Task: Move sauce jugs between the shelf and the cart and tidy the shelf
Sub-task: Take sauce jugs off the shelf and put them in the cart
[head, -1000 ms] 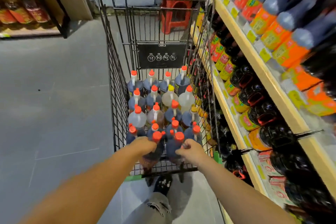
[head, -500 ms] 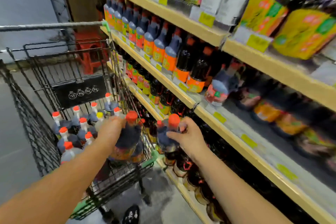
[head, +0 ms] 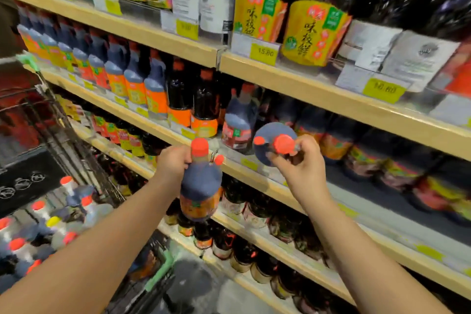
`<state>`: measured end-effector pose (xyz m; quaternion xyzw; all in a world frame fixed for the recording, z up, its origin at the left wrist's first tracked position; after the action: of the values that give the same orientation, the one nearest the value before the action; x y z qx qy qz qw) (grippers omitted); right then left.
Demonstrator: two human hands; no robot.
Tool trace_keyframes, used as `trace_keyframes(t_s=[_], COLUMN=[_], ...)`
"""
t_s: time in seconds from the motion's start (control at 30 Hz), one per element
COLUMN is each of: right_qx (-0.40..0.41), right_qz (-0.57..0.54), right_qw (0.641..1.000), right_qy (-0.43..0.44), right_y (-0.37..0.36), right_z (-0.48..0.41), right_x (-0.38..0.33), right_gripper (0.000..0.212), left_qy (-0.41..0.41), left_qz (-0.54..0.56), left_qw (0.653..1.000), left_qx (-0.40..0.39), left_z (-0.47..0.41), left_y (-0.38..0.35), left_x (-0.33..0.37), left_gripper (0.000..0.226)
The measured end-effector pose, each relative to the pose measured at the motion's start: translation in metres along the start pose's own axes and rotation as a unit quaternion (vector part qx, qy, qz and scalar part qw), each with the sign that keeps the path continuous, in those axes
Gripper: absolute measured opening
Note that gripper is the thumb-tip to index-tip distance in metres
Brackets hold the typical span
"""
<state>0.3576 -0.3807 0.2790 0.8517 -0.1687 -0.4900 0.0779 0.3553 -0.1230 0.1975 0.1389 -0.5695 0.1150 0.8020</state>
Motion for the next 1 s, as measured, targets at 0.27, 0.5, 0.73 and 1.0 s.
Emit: trace_keyframes(t_s=[0.27,0.5,0.73,1.0], right_qx=[-0.011,0.012,0.102,0.115], right_qz=[-0.081,-0.01,-0.113,-0.101], right_qw=[0.985,0.963,0.969,0.976], right_qy=[-0.154,-0.269,-0.194,-0.152], right_y=[-0.016,-0.024,-0.038,-0.048], right_z=[-0.047,-0.076,-0.094,-0.106], right_x=[0.093,0.13,0.159,0.161], right_gripper=[0.034,0.075,0.064,0.063], left_qy=[-0.062,-0.081,0.06,0.024], left_qz=[0.016,-0.031,-0.087,-0.071], left_qw=[0.995,0.992,0.993,0.993], left_qx=[-0.072,-0.087,-0.054,-0.09], left_z=[-0.047,-0.056,-0.073,-0.069], left_y=[-0.052,-0.07,-0.083,-0.101], left_x=[0.02,0.018,-0.013,-0.01], left_gripper=[0.027,0.009,0.057,0.026])
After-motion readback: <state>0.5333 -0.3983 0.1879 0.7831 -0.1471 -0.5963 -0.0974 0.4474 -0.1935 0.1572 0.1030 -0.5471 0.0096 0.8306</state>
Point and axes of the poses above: each hand's wrist, its own z-axis away from the middle knuckle, its own y-axis out of the back of the hand, x = y × z, the point moved 8 cm from there along -z, towards the middle knuckle, and after that the axes turned 8 degrees about -z, right-handed, at the moved point
